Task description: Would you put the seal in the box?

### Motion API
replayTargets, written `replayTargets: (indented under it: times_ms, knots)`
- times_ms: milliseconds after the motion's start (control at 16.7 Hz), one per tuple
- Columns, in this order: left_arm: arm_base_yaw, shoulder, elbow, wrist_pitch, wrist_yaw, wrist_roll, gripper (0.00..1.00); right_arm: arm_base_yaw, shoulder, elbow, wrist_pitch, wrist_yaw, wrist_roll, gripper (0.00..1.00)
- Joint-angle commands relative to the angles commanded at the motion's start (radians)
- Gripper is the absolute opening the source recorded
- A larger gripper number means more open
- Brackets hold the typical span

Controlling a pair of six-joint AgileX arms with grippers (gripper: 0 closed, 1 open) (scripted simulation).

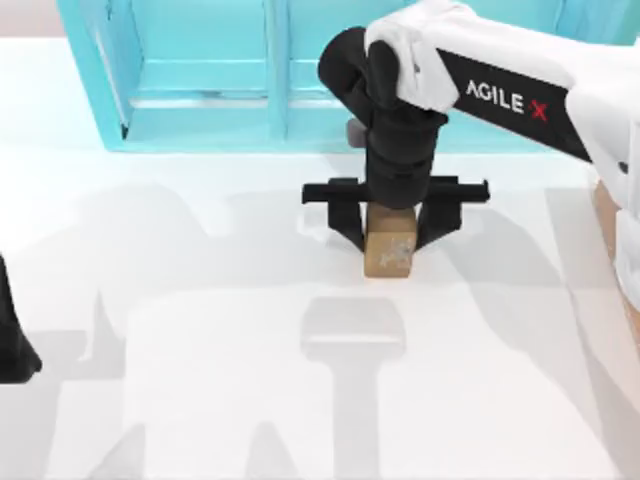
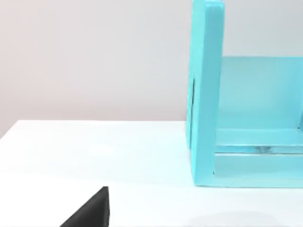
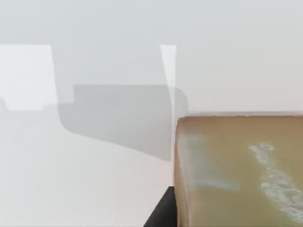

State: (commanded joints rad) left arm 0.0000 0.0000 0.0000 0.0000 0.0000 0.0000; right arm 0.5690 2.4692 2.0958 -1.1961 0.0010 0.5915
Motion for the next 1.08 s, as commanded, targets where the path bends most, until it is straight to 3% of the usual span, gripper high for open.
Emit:
replayTargets:
  times_ms: [540,1080]
  knots:
    - [0.0,0.0,0.0,0.0,0.0,0.0,1.0,-0.002,0.011,0.04,-0.038,-0.001,0.002,0.0]
    - [0.0,0.0,0.0,0.0,0.0,0.0,1.0,-0.005,0.067,0.495,-0.427,0.0,0.001,0.0]
